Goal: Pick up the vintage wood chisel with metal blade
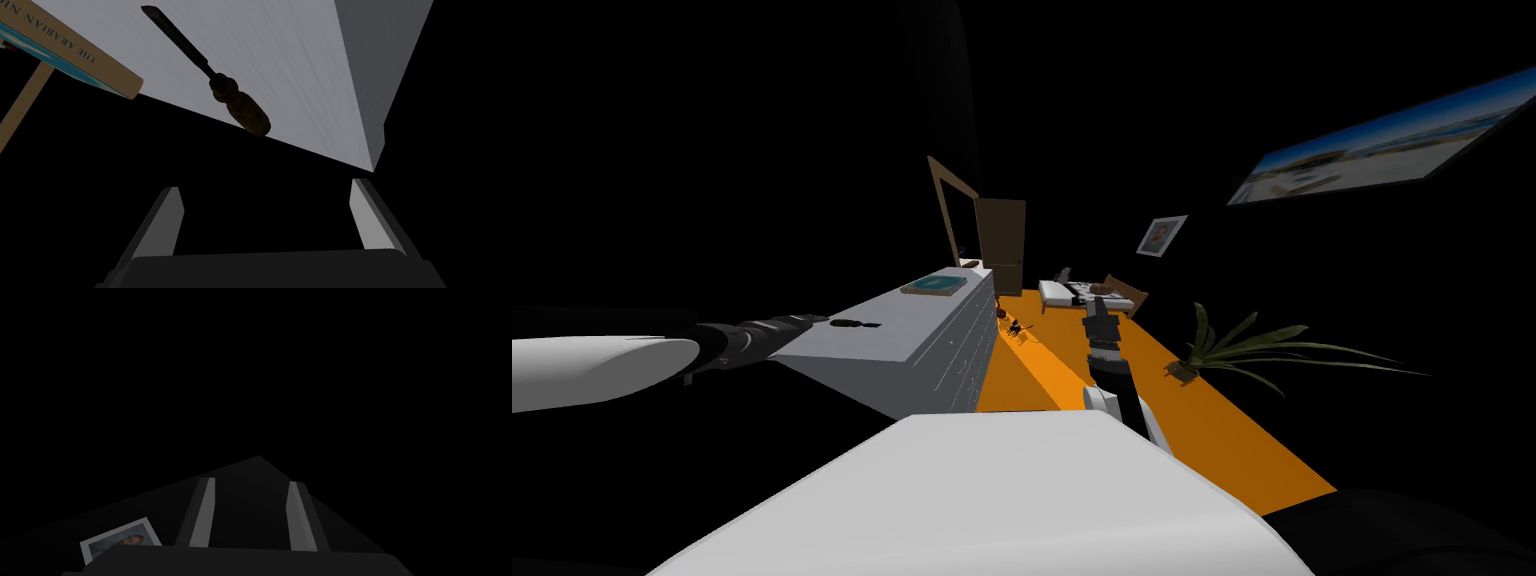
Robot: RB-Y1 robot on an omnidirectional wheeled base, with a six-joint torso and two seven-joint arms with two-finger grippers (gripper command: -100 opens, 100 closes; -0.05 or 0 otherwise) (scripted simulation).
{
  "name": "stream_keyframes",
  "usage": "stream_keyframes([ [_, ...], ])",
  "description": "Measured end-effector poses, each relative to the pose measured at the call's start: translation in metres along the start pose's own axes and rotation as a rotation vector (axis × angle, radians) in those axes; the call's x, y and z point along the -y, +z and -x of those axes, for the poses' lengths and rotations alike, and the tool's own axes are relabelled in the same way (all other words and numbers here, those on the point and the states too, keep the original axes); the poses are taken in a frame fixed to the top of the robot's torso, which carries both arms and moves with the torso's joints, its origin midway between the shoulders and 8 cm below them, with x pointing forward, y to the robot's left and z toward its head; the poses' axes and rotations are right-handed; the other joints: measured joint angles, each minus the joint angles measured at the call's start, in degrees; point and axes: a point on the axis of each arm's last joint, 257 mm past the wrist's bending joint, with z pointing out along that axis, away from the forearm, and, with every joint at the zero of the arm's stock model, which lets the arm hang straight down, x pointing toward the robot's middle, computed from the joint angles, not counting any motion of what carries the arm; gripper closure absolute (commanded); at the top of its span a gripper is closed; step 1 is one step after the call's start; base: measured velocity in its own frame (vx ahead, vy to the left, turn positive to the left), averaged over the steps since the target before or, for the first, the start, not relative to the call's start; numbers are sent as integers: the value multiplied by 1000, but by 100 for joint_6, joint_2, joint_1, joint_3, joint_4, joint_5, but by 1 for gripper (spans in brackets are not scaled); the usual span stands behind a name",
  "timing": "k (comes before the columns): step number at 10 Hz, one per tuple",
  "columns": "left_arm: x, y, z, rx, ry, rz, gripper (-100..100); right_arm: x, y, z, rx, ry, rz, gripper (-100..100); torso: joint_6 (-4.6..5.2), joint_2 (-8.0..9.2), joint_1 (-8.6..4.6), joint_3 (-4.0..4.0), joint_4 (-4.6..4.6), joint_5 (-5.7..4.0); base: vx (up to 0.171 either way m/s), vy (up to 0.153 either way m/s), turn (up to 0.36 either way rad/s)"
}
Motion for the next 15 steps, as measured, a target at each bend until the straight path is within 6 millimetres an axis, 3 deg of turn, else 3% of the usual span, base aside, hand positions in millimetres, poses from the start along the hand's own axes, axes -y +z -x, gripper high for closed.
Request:
stream_keyframes([
  [8, -59, -5, -2, -94, -32, 222, -100, 0, 0, 0, 0, 0, 0, 0, 3, -1, 5, -1, 0, 1, 63, 23, -118],
  [15, -107, -24, -10, -182, -62, 419, -100, 0, 0, 0, 0, 0, 0, 0, 0, 5, 6, 3, 1, 1, 47, 27, -97],
])
